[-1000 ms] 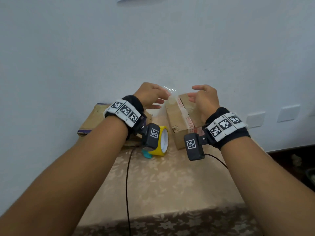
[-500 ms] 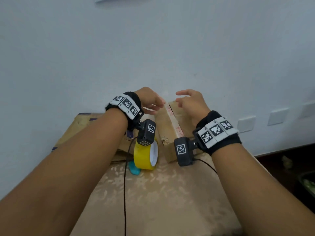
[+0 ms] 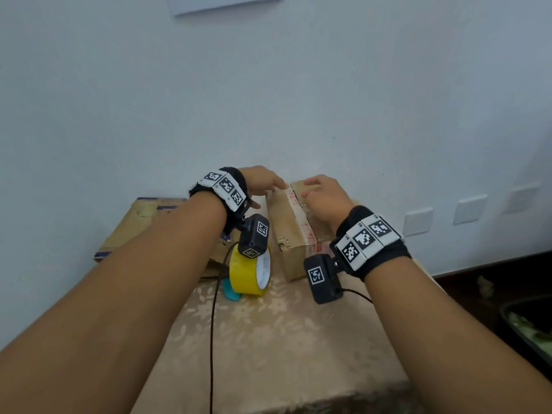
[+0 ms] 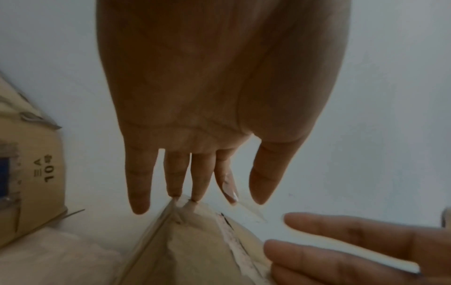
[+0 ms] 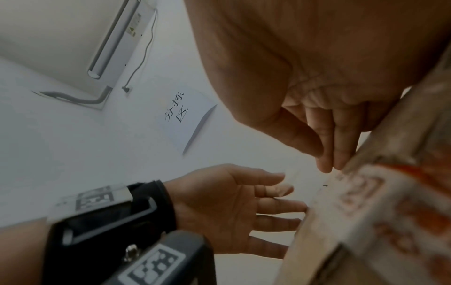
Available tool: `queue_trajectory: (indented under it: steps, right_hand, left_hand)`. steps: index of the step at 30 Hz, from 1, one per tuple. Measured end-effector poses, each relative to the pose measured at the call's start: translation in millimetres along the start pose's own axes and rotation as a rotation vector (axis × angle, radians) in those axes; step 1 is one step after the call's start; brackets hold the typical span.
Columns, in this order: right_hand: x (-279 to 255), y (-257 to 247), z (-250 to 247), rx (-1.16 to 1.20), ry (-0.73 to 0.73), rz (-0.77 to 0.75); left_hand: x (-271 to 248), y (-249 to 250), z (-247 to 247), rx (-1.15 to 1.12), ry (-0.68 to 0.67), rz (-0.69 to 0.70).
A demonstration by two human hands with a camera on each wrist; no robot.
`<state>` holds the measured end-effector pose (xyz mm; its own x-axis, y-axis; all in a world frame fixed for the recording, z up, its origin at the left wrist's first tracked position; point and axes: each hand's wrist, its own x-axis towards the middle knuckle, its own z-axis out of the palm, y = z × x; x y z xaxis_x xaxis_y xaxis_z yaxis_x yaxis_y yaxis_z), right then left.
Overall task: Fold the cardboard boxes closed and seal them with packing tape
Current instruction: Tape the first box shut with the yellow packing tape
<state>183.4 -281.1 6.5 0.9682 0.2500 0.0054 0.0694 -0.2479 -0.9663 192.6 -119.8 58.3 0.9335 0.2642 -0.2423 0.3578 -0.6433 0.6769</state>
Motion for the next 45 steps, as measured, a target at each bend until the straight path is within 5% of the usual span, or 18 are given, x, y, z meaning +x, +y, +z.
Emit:
queue_trajectory:
  steps: [16, 22, 45]
  right_hand:
    - [-17.0, -25.4, -28.0, 0.01, -0.056, 0.106]
    - [-21.7, -26.8, -28.0, 0.002, -0.063, 0.102]
    - [-16.4, -22.7, -27.7, 0.045, -0.059, 0.098]
  left_hand:
    - [-29.3, -2.9, -8.9, 0.053, -0.11, 0.029]
    - [-29.5, 2.1, -8.2, 0.068, -0.001, 0.063]
    - [-19.5, 12.9, 23.6, 0.058, 0.038, -0.074]
